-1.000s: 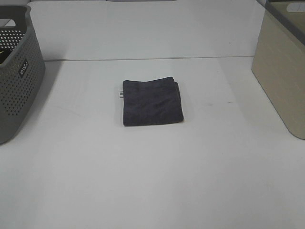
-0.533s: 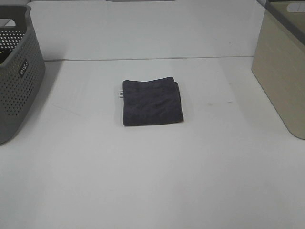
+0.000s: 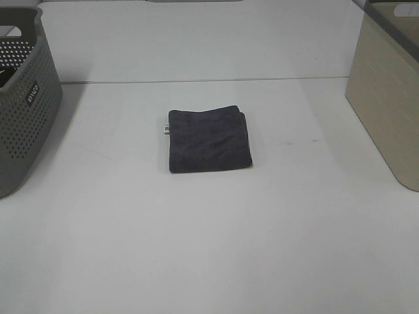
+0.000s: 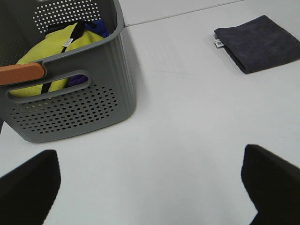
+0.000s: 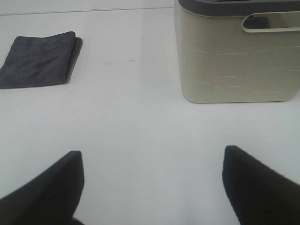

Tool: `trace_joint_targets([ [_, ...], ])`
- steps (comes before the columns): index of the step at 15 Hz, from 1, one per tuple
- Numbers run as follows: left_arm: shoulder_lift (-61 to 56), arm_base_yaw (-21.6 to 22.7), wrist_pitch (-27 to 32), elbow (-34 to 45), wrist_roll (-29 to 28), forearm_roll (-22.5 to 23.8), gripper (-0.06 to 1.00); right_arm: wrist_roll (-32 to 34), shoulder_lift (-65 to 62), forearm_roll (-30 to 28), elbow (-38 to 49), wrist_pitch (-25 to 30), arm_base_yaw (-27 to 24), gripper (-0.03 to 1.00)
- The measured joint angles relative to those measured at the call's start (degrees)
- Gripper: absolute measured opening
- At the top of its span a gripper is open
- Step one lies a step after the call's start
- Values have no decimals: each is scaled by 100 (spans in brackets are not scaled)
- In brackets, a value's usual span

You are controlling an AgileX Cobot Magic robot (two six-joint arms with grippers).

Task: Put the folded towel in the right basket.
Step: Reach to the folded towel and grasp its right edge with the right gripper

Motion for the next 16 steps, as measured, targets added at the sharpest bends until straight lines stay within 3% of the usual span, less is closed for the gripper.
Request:
trace_joint_targets([
  [9,0,0,0,0,0,0,99,0,241,6,-17,-23,0,76],
  [13,0,0,0,0,0,0,99,0,1982,178,-676,-951,0,76],
  [16,0,0,0,0,0,0,99,0,3547,372,-1513,-1197,0,76],
])
